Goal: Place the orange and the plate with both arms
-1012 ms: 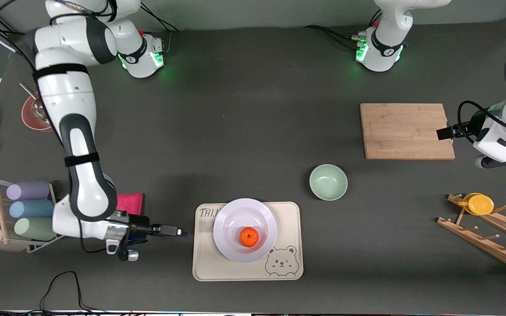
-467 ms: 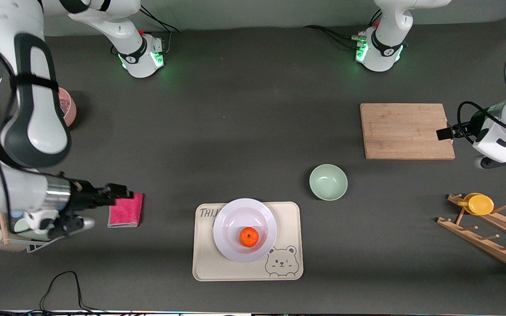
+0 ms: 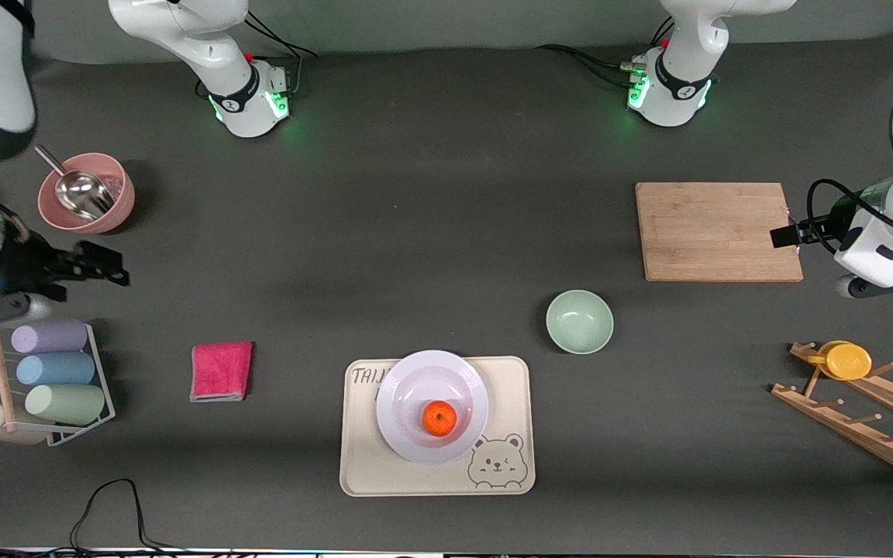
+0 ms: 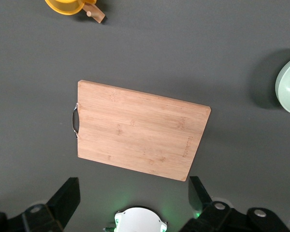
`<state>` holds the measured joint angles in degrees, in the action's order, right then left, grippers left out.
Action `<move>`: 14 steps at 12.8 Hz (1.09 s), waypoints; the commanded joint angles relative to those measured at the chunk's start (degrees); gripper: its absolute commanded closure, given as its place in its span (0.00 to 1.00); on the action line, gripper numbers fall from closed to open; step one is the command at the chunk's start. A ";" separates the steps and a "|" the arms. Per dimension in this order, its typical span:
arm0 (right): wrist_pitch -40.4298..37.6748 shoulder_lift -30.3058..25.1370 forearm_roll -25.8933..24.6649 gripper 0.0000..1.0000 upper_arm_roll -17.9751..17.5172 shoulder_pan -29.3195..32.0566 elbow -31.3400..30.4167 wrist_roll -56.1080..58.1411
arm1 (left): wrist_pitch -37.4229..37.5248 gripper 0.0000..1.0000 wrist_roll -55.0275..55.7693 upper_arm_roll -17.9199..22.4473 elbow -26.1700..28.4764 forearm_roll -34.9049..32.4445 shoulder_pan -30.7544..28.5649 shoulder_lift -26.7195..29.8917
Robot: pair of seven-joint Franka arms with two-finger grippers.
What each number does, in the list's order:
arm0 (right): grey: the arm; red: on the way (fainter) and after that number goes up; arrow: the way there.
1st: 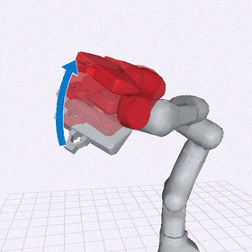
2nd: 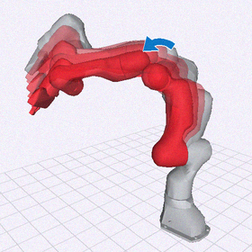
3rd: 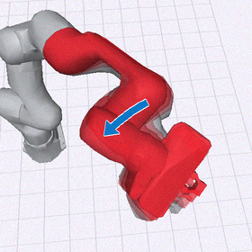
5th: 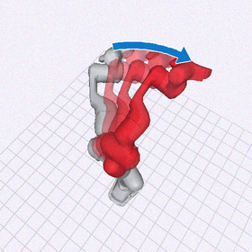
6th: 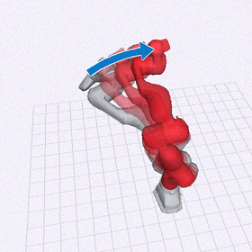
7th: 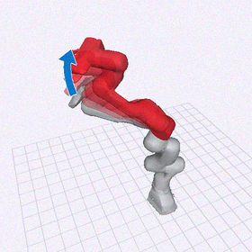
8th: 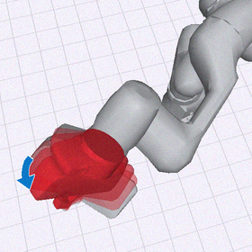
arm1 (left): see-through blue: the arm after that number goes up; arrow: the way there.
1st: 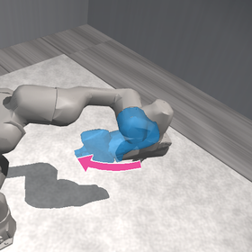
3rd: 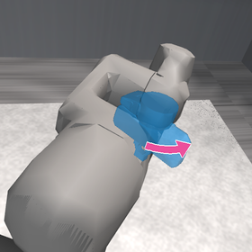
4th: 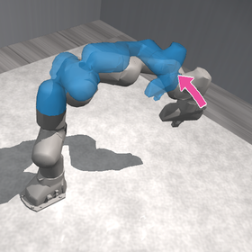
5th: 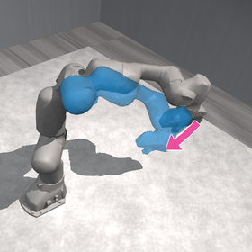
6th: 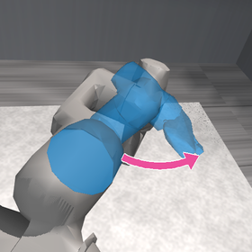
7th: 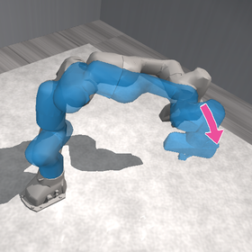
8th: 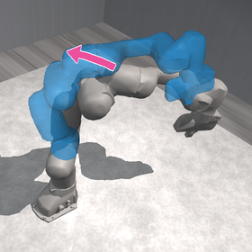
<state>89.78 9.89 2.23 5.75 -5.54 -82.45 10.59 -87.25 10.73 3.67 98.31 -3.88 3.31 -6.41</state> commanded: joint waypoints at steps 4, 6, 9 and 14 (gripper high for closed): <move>-1.63 -4.61 -3.37 0.00 2.07 0.36 -4.47 -2.59 | 0.24 0.00 0.25 -0.51 -1.02 0.18 1.17 5.16; -1.28 -4.79 -3.37 0.00 2.07 0.18 -4.56 -2.59 | -0.28 0.00 0.70 -0.59 1.51 0.27 2.05 9.64; -1.19 -4.79 -3.46 0.00 2.07 0.27 -4.56 -2.59 | -3.09 0.00 0.17 -1.82 6.61 0.18 2.76 16.50; -1.45 -4.70 -3.46 0.00 2.42 0.10 -4.30 -2.59 | -3.10 0.00 -4.67 -6.99 6.72 1.14 -3.11 17.22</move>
<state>88.50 6.65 0.20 8.13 -4.96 -85.65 9.64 -89.04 7.95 0.04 103.64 -3.61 3.97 9.96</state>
